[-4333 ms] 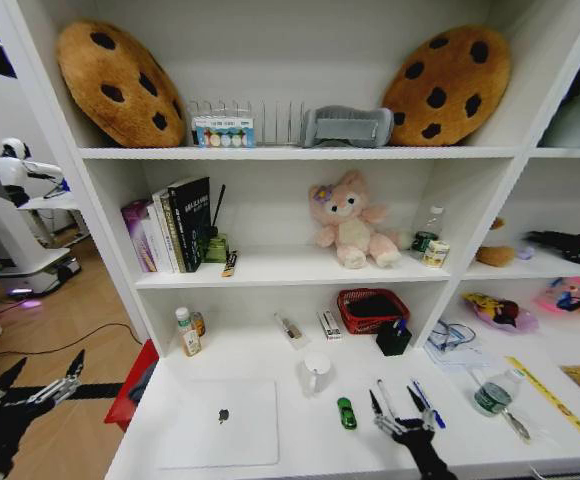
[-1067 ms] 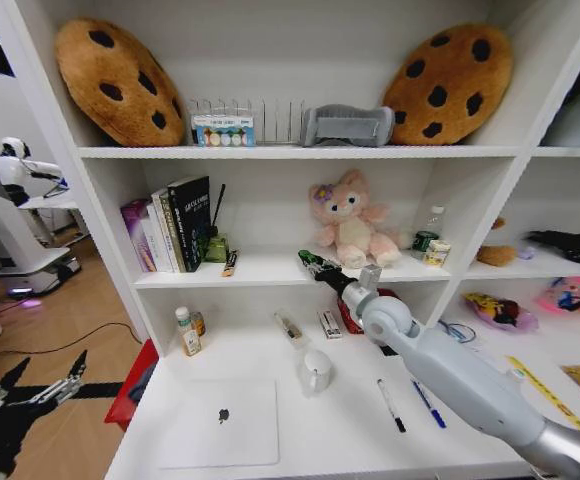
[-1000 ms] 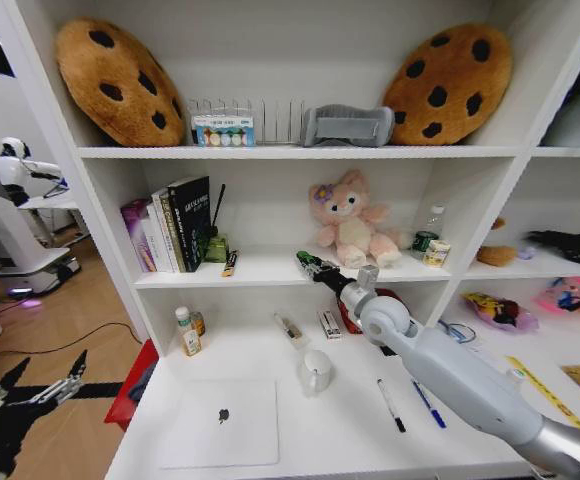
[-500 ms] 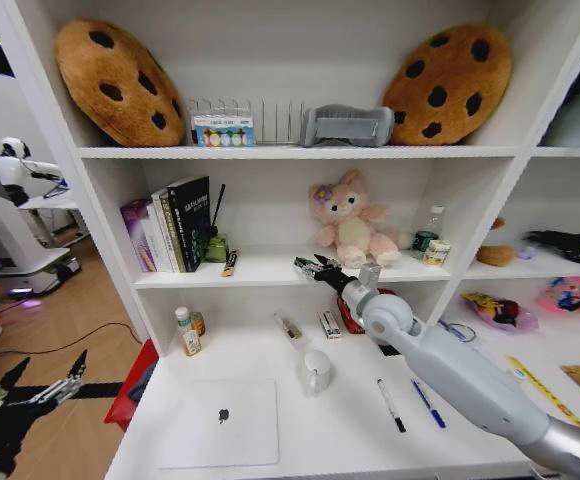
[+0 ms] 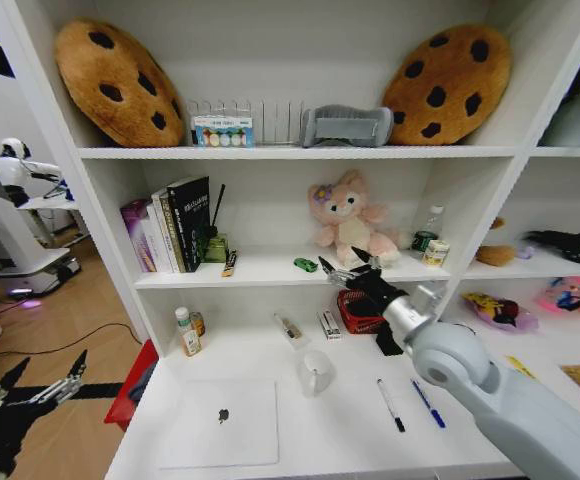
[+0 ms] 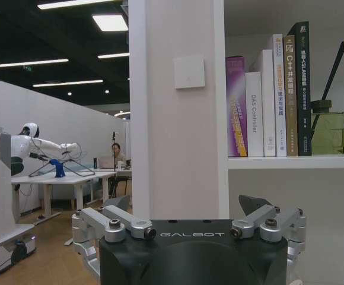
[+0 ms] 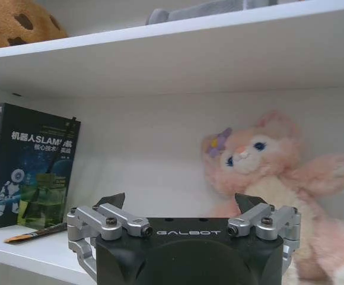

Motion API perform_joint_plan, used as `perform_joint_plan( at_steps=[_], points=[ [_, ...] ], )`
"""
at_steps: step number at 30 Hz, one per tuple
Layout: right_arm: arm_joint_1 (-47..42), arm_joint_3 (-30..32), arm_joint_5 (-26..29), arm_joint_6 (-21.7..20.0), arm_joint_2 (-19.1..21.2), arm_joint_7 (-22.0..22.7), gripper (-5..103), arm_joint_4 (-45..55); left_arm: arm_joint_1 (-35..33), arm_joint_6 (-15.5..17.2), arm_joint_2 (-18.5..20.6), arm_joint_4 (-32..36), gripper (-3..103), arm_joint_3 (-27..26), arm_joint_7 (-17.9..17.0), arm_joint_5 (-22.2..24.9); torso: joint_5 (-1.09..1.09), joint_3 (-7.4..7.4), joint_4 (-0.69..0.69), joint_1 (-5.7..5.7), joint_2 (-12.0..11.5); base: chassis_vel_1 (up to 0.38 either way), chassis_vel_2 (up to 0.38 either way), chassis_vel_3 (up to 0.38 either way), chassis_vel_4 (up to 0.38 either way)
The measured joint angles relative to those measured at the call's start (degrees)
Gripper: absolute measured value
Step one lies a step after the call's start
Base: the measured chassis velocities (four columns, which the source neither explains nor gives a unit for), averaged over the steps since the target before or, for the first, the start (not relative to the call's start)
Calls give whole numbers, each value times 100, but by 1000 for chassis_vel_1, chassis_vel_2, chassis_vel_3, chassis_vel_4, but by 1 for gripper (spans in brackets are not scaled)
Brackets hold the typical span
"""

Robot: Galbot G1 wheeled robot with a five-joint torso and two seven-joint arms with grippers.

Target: Organize the objects on the table.

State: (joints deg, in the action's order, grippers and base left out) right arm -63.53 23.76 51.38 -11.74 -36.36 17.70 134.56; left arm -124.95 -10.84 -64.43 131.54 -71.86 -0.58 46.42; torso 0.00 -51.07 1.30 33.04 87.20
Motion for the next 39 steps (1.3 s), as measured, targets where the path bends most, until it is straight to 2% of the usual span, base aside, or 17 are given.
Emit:
perform_joint_plan(
  at_steps=[1, 2, 5, 6, 9, 14, 18, 19, 20, 21, 24, 25, 28, 30, 32, 37, 39],
  points=[
    [-568, 396, -180, 23, -107, -4, 100, 153, 0, 0, 0, 0, 100, 0, 0, 0, 0, 0, 0, 0, 0, 0, 0, 0, 0],
    [-568, 396, -180, 23, -107, -4, 100, 153, 0, 0, 0, 0, 100, 0, 0, 0, 0, 0, 0, 0, 0, 0, 0, 0, 0],
    [-2042, 1206, -768, 155, -617, -130, 100, 509, 0, 0, 0, 0, 100, 0, 0, 0, 1, 0, 2, 0, 0, 0, 0, 0, 0],
    [-2042, 1206, -768, 155, -617, -130, 100, 509, 0, 0, 0, 0, 100, 0, 0, 0, 1, 0, 2, 0, 0, 0, 0, 0, 0],
    [-3331, 1559, -1555, 289, -1188, -236, 100, 574, 0, 0, 0, 0, 100, 0, 0, 0, 0, 1, 4, -1, 1, 0, 0, 0, 0],
    [-3773, 1586, -1731, 116, -1523, -109, 100, 261, 0, 0, 0, 0, 100, 0, 0, 0, 0, 1, 2, -1, 1, 0, 0, 0, 0],
    [-3668, 1578, -930, -764, -1566, 478, 100, -153, 0, 0, 0, 0, 100, 0, 0, 0, 0, -1, 1, 0, 0, 0, 0, 0, 0],
    [-3668, 1578, -930, -764, -1566, 478, 100, -153, 0, 0, 0, 0, 100, 0, 0, 0, 0, -1, 1, 0, 0, 0, 0, 0, 0],
    [-3565, 1576, -610, -1056, -1526, 621, 100, -248, 0, 0, 0, 0, 100, 0, 0, 0, 1, -1, 1, 0, 0, 0, 0, 0, 0],
    [-3565, 1576, -610, -1056, -1526, 621, 100, -248, 0, 0, 0, 0, 100, 0, 0, 0, 1, -1, 1, 0, 0, 0, 0, 0, 0],
    [-3191, 1491, 222, -1888, -1406, 1114, 100, -418, 0, 0, 0, 0, 100, 0, 0, 0, 0, -1, 1, 1, 0, 0, 0, 0, 0],
    [-3191, 1491, 222, -1888, -1406, 1114, 100, -418, 0, 0, 0, 0, 100, 0, 0, 0, 0, -1, 1, 1, 0, 0, 0, 0, 0],
    [-2855, 1243, 816, -2458, -1339, 1559, 98, -567, 0, 0, 0, 0, 100, 0, 0, 0, 0, -1, 1, 1, 0, 0, 0, 0, 0],
    [-2795, 1193, 870, -2533, -1324, 1600, 95, -613, 0, 0, 0, 0, 100, 0, 0, 0, 0, -1, 1, 1, 0, 0, 0, 0, 0],
    [-2580, 1014, 1154, -2786, -1273, 1787, 97, -747, 0, 0, -1, 0, 100, 0, 0, 0, 0, -1, 2, 1, -1, 0, 0, 0, 0],
    [-2229, 742, 1672, -2975, -1231, 2163, 99, -999, 0, 0, 0, 0, 100, 0, 0, 0, 0, -1, 1, 1, -1, 0, 0, 0, 0],
    [-2027, 577, 2024, -3039, -1208, 2395, 95, -1162, 0, 0, 0, 0, 100, 0, 0, 0, 1, -1, 1, 1, -1, 0, 0, 0, 0]
  ],
)
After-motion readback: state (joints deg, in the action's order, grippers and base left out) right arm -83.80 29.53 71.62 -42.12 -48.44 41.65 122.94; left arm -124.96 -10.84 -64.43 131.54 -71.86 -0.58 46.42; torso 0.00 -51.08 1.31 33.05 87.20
